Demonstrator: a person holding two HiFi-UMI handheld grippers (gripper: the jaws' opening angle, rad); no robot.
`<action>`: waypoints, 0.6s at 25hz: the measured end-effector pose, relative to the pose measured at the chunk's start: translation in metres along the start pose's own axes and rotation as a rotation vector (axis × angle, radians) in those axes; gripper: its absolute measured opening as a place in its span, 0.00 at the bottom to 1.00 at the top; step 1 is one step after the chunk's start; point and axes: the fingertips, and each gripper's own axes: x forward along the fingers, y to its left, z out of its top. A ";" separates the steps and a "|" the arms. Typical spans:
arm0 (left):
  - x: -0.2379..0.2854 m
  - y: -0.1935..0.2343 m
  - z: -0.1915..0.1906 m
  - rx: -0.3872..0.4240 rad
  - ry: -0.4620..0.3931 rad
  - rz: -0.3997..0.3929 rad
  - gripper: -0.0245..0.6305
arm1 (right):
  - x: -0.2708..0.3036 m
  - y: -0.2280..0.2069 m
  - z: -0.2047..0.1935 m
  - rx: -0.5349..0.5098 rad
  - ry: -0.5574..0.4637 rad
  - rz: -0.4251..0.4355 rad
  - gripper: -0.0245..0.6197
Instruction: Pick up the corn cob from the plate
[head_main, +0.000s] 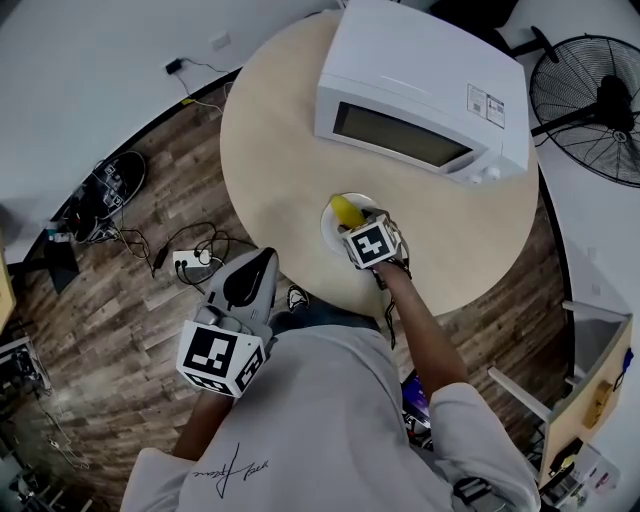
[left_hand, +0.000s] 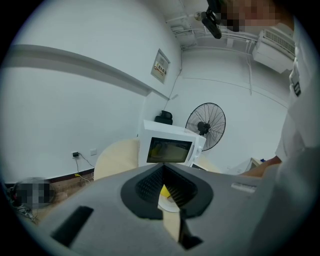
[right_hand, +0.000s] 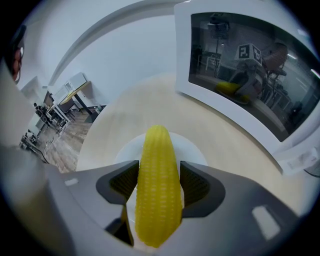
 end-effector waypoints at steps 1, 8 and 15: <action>0.000 0.000 0.000 -0.001 0.002 -0.002 0.03 | 0.000 0.000 0.000 -0.002 0.001 -0.001 0.46; 0.001 0.000 0.001 -0.001 -0.001 -0.010 0.03 | 0.005 0.001 -0.003 -0.012 0.029 -0.012 0.46; -0.002 0.000 -0.002 -0.003 -0.002 -0.006 0.03 | 0.006 0.000 -0.004 0.003 0.023 -0.015 0.46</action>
